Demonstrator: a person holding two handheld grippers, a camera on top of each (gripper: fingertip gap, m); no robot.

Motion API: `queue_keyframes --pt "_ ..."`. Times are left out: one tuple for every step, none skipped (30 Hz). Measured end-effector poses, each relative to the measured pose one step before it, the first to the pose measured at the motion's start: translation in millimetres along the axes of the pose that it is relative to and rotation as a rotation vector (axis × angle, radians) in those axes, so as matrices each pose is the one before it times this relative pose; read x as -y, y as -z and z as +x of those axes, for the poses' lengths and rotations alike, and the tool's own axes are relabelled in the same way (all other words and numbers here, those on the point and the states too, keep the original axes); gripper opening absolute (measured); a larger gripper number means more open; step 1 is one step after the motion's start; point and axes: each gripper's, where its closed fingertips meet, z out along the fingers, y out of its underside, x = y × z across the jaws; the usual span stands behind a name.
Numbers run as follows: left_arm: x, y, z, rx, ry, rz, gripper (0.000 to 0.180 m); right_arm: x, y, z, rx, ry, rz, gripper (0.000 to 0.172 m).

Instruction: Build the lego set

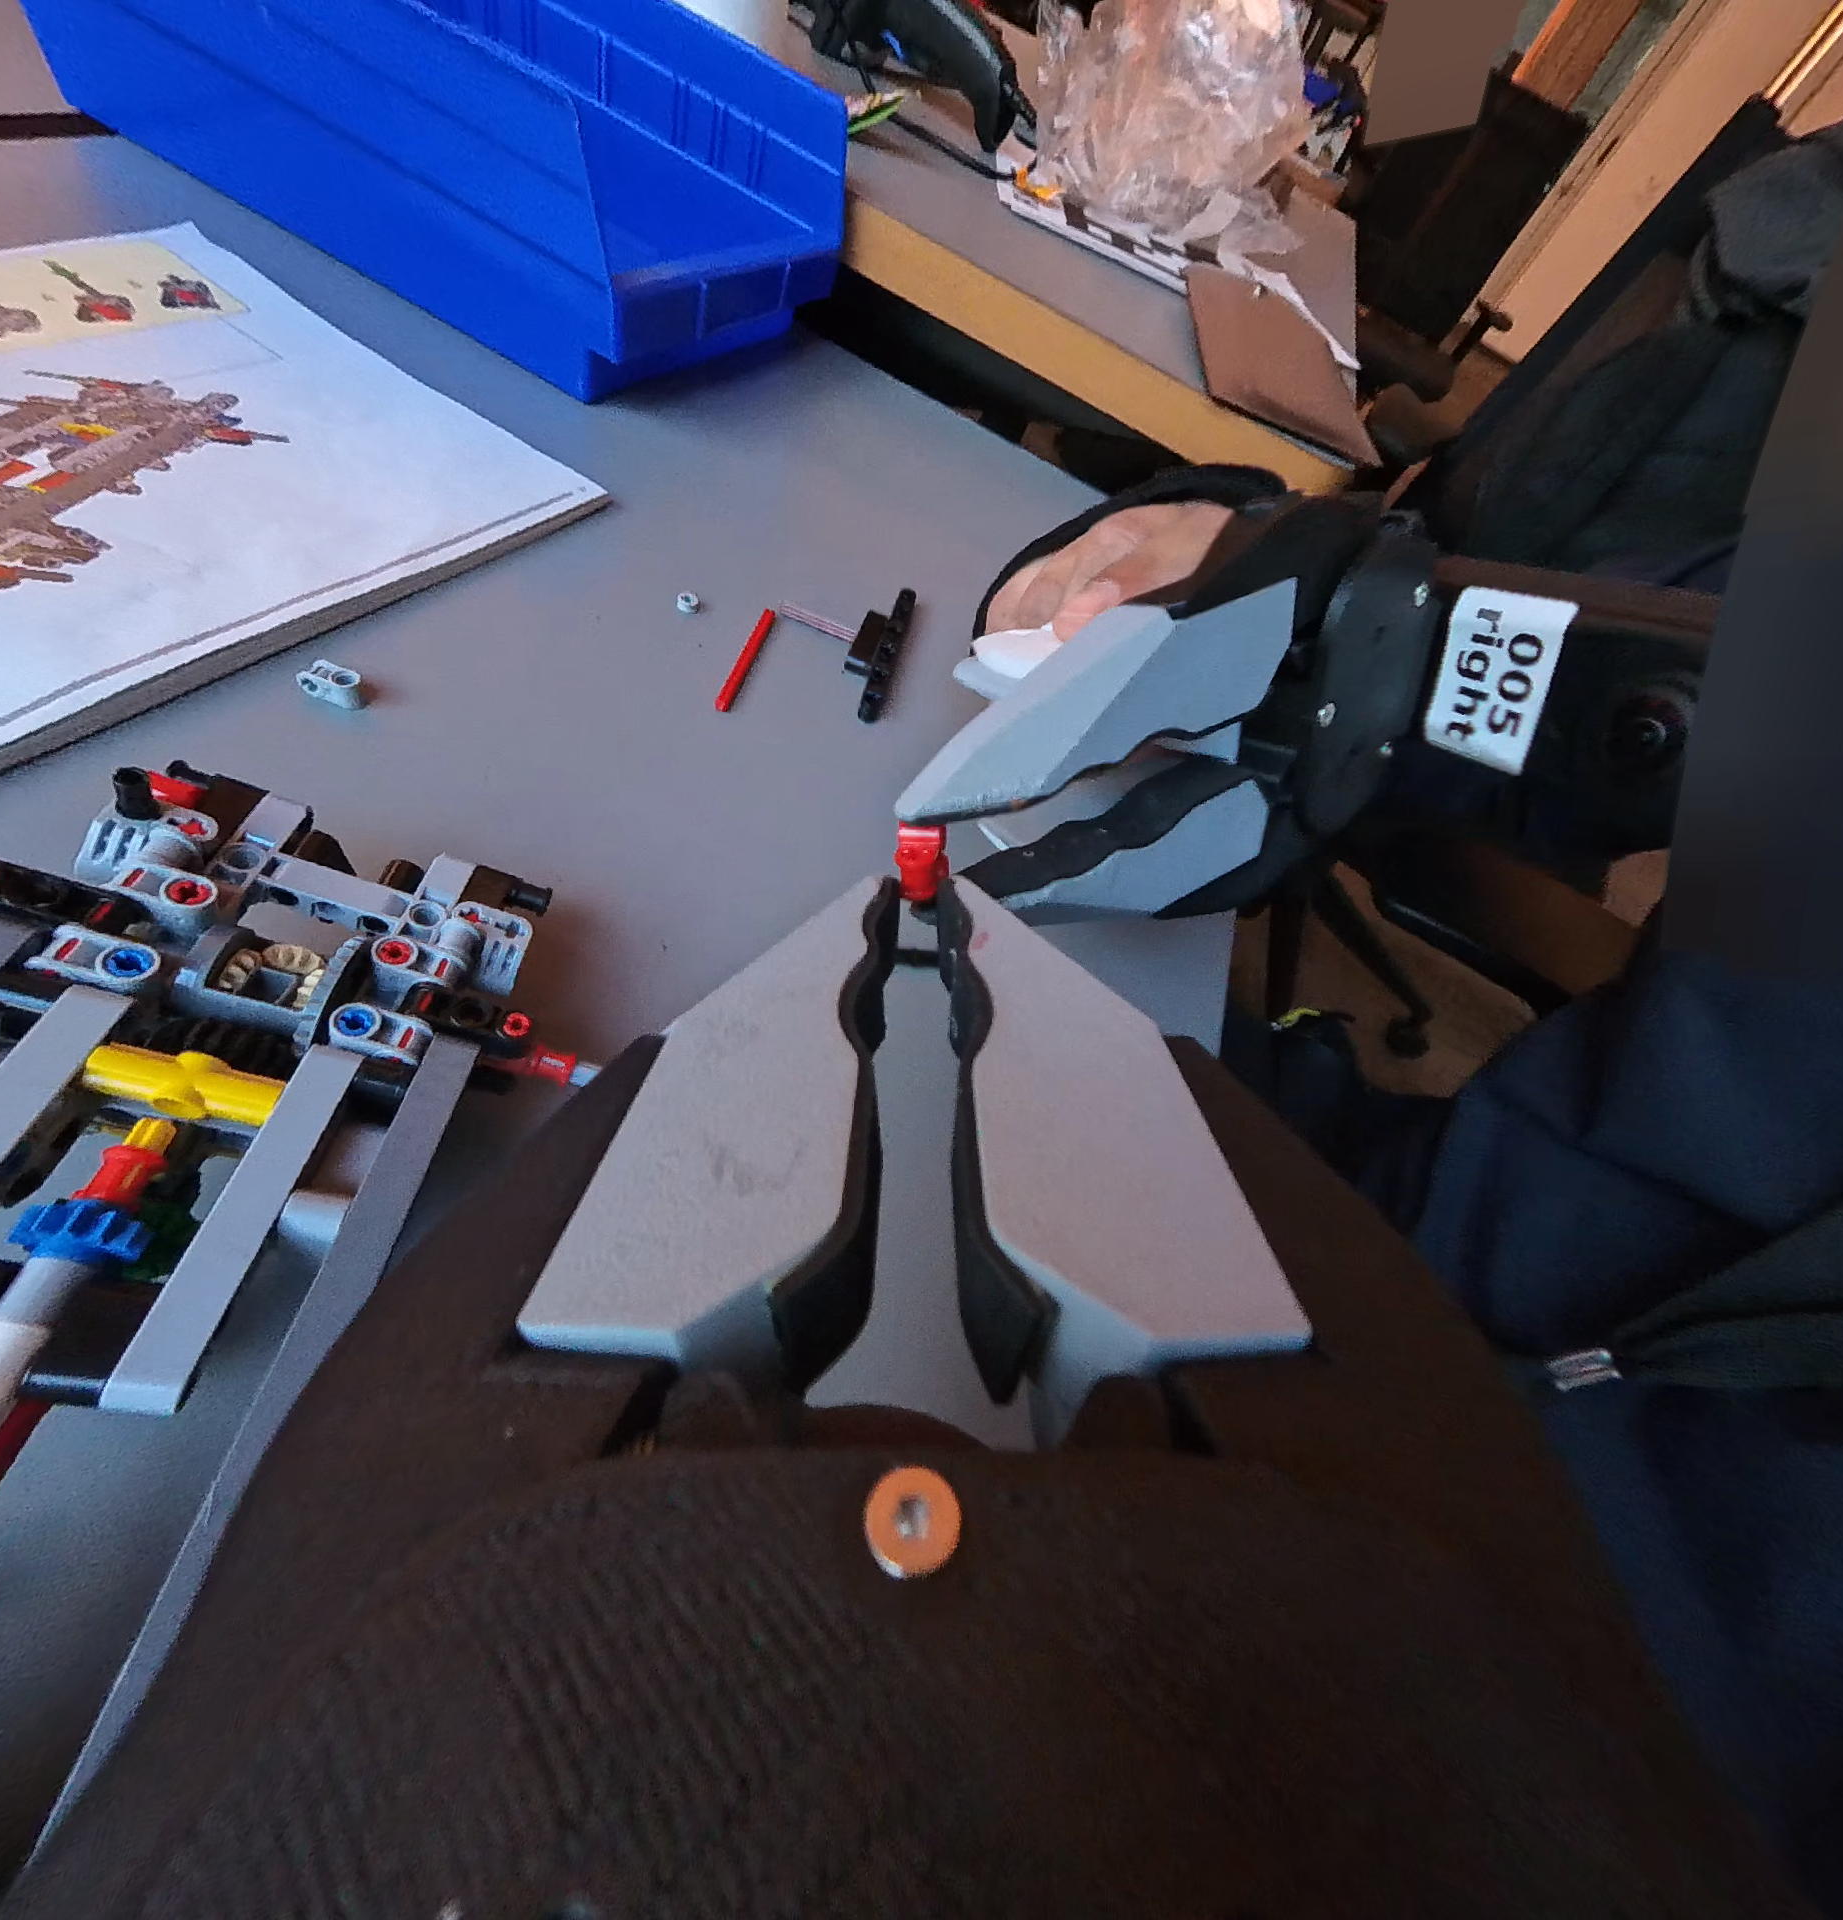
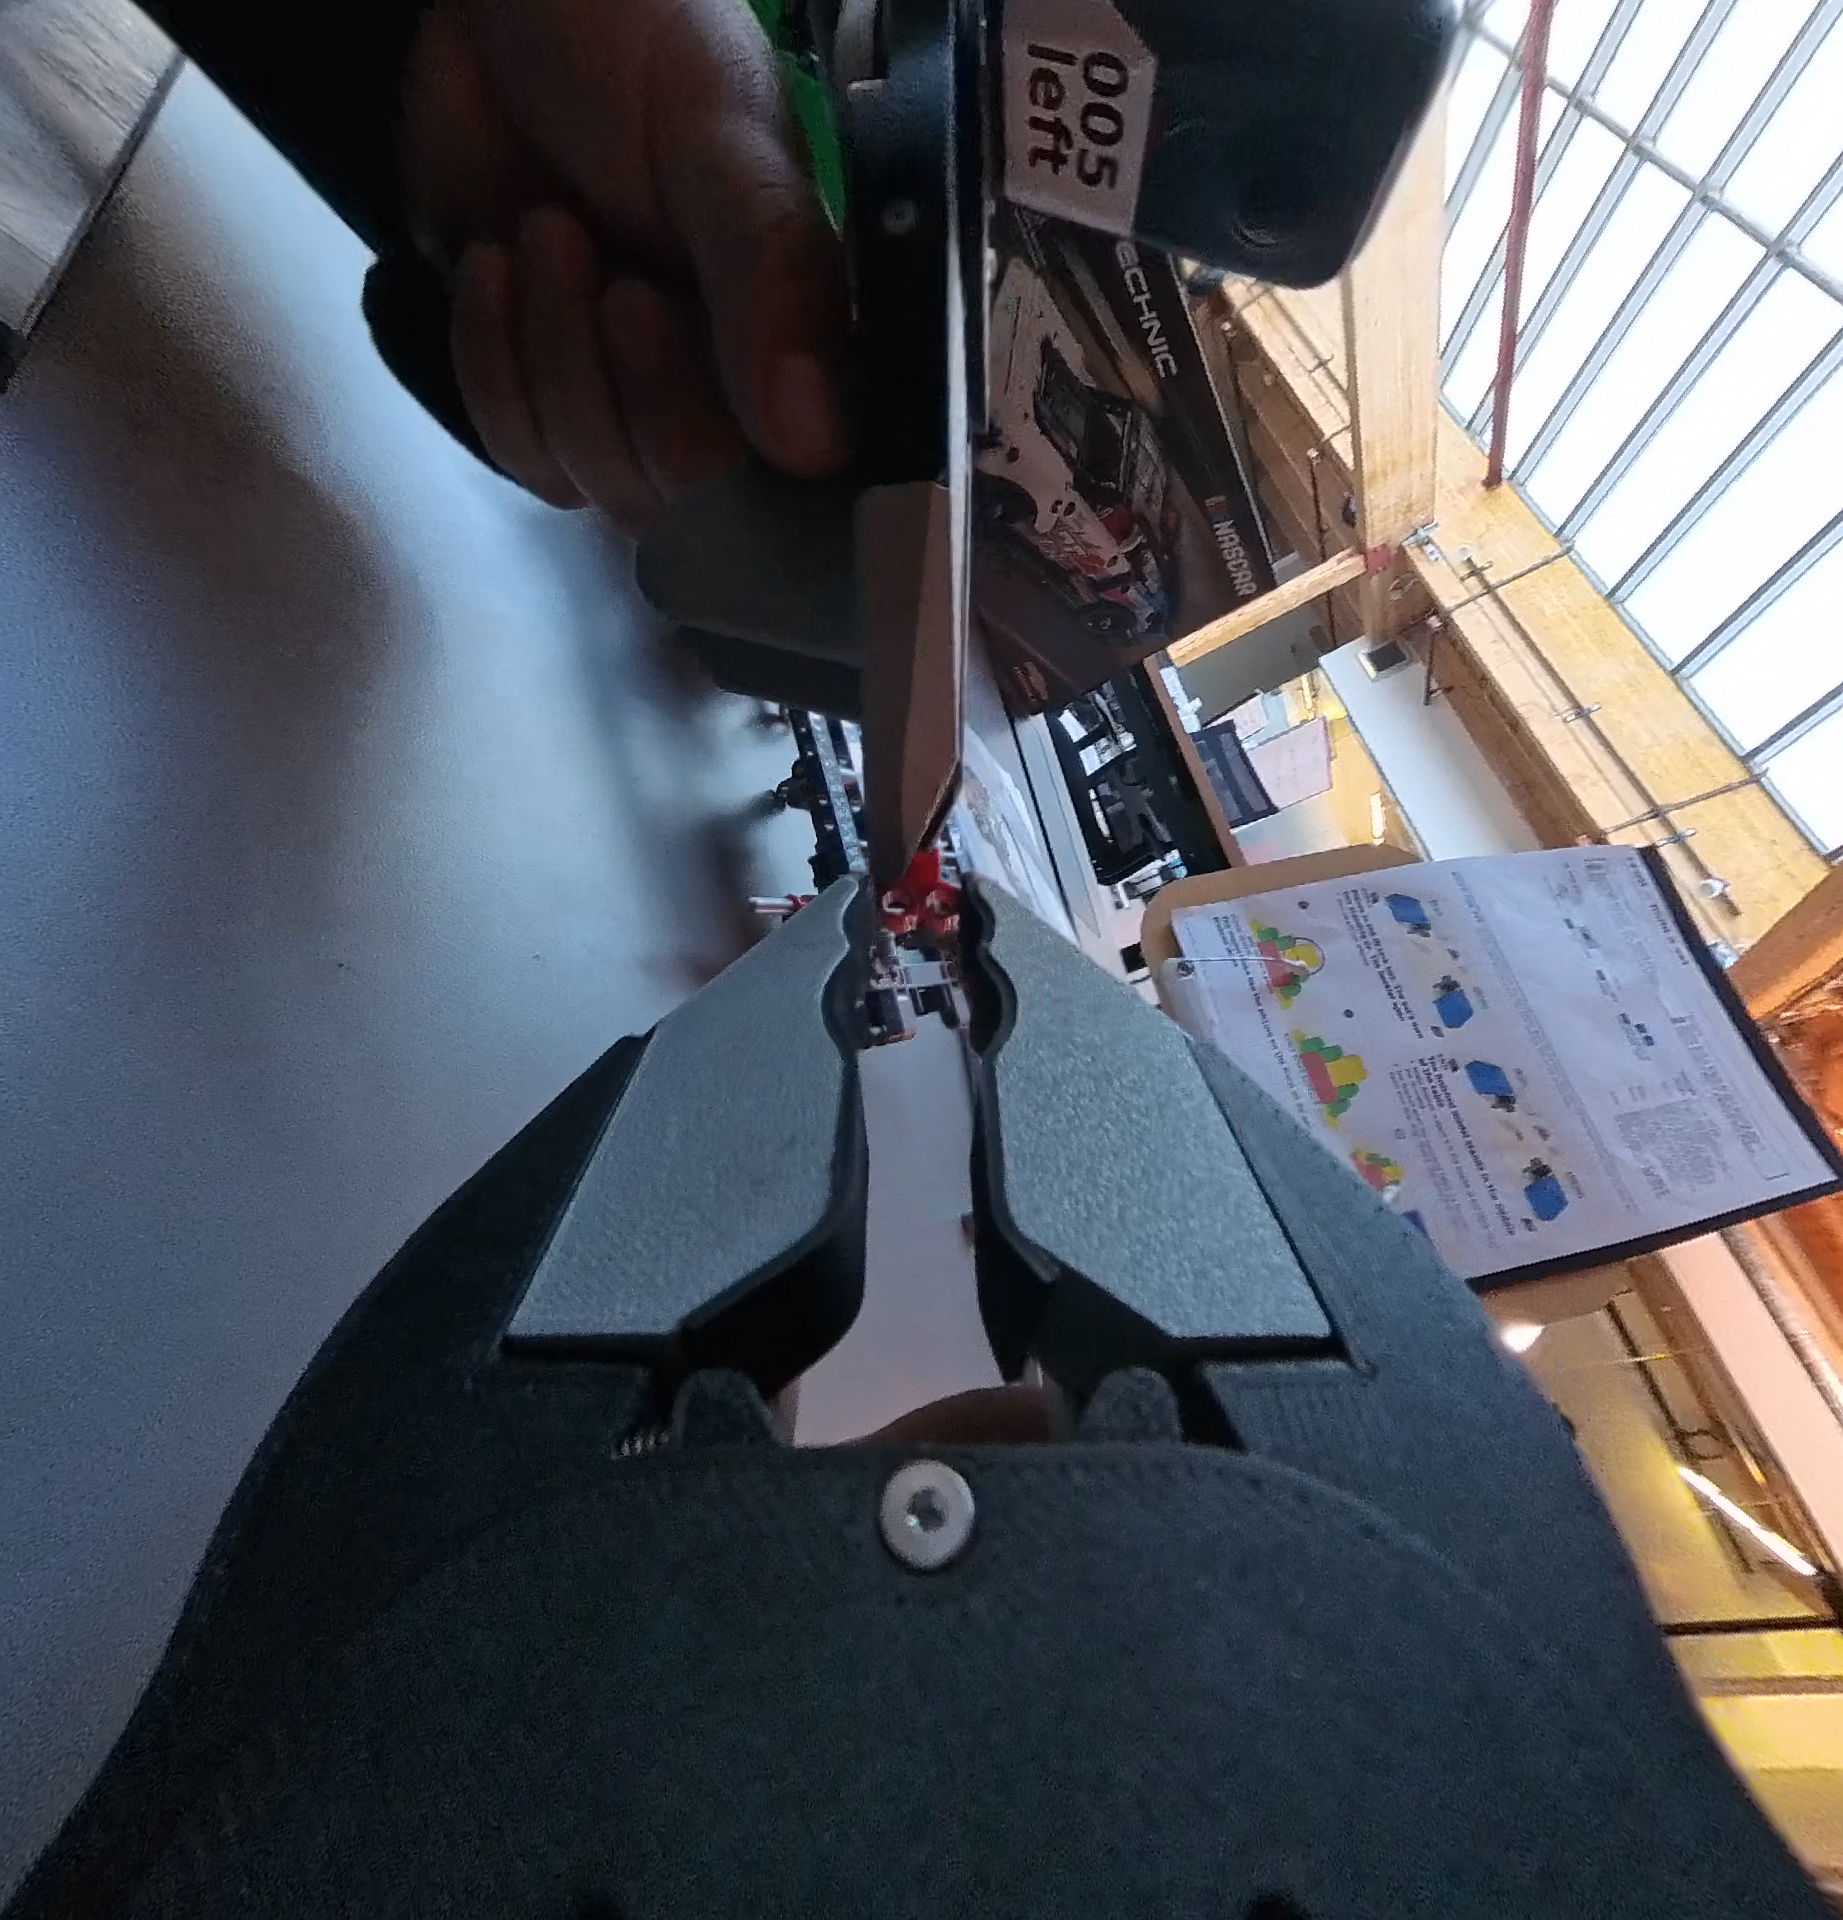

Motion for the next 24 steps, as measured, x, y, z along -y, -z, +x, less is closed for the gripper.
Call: queue_keyframes --pt "0.19 -1.73 -1.74 -0.0042 0.0090 0.0140 0.004 -2.90 -0.40 0.27 0.0095 -0.0199 -0.0065 0.012" --pt "0.64 -2.03 -2.07 -0.0037 0.0063 0.0165 0.004 -3.10 -0.19 0.44 0.0120 -0.0262 -0.0060 0.013" --pt "0.27 -2.14 -1.79 -0.0058 0.0040 0.0124 0.004 -3.00 -0.13 0.40 0.0164 -0.0350 -0.0031 0.013" --pt "0.70 -2.04 -1.52 -0.0058 0.0014 0.0122 0.004 -2.63 0.07 0.97 0.0176 -0.0471 0.0021 0.013" --pt "1.56 -1.93 -1.66 -0.0013 -0.0052 0.0153 0.004 -1.97 0.38 1.21 0.0235 -0.0598 0.0095 0.014" --pt "1.10 -2.24 -2.13 0.0068 -0.0146 0.0131 0.005 -0.45 1.31 -0.46 0.0408 -0.0691 0.0183 0.019" --pt "0.52 -2.62 -1.07 0.0058 -0.0198 0.0095 0.005 -0.17 1.98 -1.05 0.0477 -0.0716 0.0168 0.024" --pt "1.38 -2.43 -1.32 0.0158 -0.0256 0.0155 0.005 -0.51 2.27 1.14 0.0291 -0.0639 0.0137 0.028" --pt "3.68 -1.61 -0.70 0.0254 -0.0400 0.0280 0.005 0.01 2.71 2.90 0.0145 -0.0561 0.0180 0.029" --pt "5.89 -0.21 0.96 0.0247 -0.0574 0.0366 0.004 0.63 3.16 3.76 0.0099 -0.0542 0.0210 0.029" --pt "7.91 1.07 1.87 0.0289 -0.0851 0.0545 0.004 0.27 3.14 4.07 0.0129 -0.0545 0.0162 0.026" --pt "5.76 1.03 3.04 0.0211 -0.0877 0.0408 0.004 -0.04 2.85 4.97 0.0115 -0.0558 0.0127 0.025" --pt "0.37 -0.46 4.07 0.0060 -0.0664 0.0022 0.004 0.70 2.95 5.53 0.0110 -0.0584 0.0160 0.025" --pt "0.31 -0.50 0.98 0.0198 -0.0497 0.0019 0.004 1.38 2.93 4.96 0.0150 -0.0620 0.0173 0.024" --pt "2.56 0.45 0.24 0.0159 -0.0354 0.0208 0.004 1.97 2.89 3.95 0.0203 -0.0629 0.0191 0.023" --pt "1.49 0.55 0.28 0.0027 -0.0083 0.0138 0.004 1.87 2.49 3.29 0.0207 -0.0593 0.0178 0.022" --pt "0.63 0.77 -3.37 0.0142 0.0126 0.0085 0.003 1.38 2.16 3.19 0.0140 -0.0493 0.0138 0.023" --pt "1.43 1.57 -4.20 0.0097 0.0270 0.0162 0.003 0.91 1.53 2.84 0.0072 -0.0337 0.0103 0.022" --pt "1.58 1.76 -4.31 0.0036 0.0362 0.0172 0.004 0.35 1.06 2.58 -0.0002 -0.0194 0.0077 0.022" --pt "1.67 1.78 -3.84 -0.0002 0.0376 0.0159 0.004 -0.41 0.42 2.12 -0.0035 -0.0097 0.0040 0.022" --pt "1.69 1.54 -3.22 0.0007 0.0290 0.0144 0.003 -1.22 -0.12 1.17 -0.0016 -0.0058 -0.0010 0.021" --pt "1.04 0.79 -1.49 -0.0003 0.0146 0.0083 0.004 -1.79 -0.62 0.42 0.0021 -0.0067 -0.0050 0.021" --pt "0.07 0.19 0.44 -0.0026 -0.0014 0.0012 0.004 -2.04 -0.75 -0.04 0.0050 -0.0083 -0.0063 0.021" --pt "-0.48 -0.40 1.16 -0.0012 -0.0099 -0.0034 0.004 -1.42 -0.65 -0.48 0.0069 -0.0082 -0.0040 0.021"
